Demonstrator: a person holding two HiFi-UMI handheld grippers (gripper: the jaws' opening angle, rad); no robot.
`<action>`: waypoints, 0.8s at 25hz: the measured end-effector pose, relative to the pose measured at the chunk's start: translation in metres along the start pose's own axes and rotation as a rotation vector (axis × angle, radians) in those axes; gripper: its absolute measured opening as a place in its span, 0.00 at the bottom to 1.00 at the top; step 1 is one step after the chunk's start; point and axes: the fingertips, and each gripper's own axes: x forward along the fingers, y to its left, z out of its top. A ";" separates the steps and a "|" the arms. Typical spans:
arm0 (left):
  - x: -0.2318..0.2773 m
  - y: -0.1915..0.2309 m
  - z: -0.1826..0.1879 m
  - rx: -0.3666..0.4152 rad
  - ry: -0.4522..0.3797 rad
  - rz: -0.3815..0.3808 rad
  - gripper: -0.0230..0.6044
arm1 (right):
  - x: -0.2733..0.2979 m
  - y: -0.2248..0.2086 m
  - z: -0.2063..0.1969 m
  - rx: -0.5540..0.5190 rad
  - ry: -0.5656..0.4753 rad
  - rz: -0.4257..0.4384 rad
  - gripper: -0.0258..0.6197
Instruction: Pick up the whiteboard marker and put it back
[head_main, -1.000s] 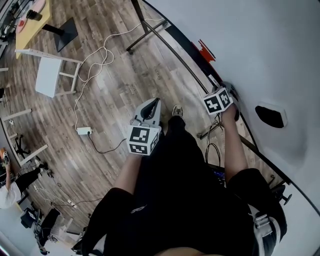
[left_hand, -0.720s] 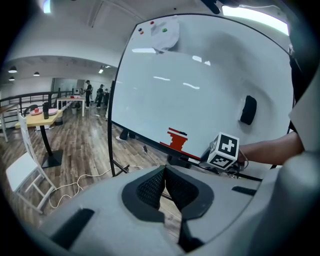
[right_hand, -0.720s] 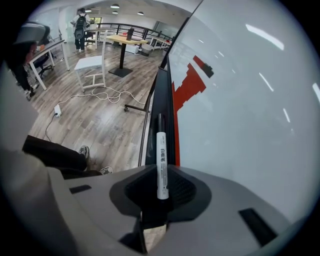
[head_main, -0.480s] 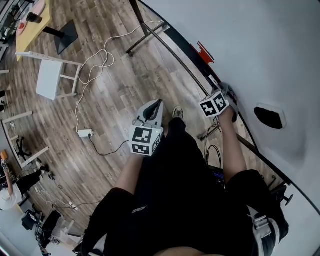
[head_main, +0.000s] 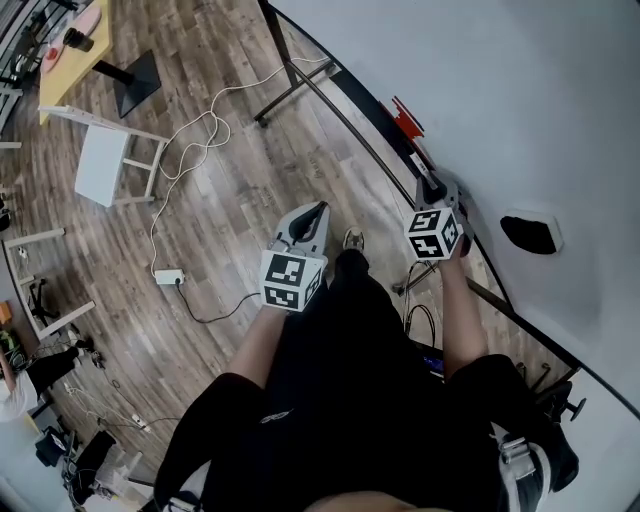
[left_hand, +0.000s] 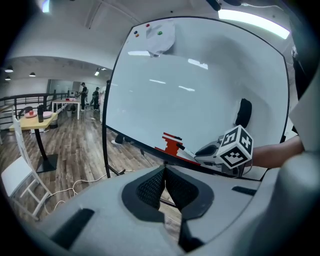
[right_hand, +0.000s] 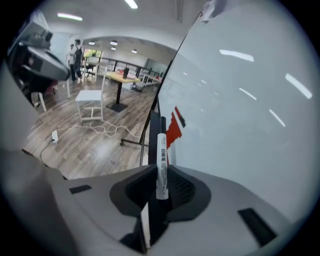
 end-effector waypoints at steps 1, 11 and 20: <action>-0.001 0.000 0.005 0.003 -0.016 -0.004 0.05 | -0.009 0.001 0.012 0.037 -0.053 0.005 0.13; -0.012 -0.003 0.070 0.084 -0.212 0.019 0.05 | -0.092 0.021 0.100 0.407 -0.542 0.117 0.13; -0.045 0.013 0.090 0.074 -0.320 0.124 0.05 | -0.146 0.054 0.171 0.396 -0.814 0.253 0.13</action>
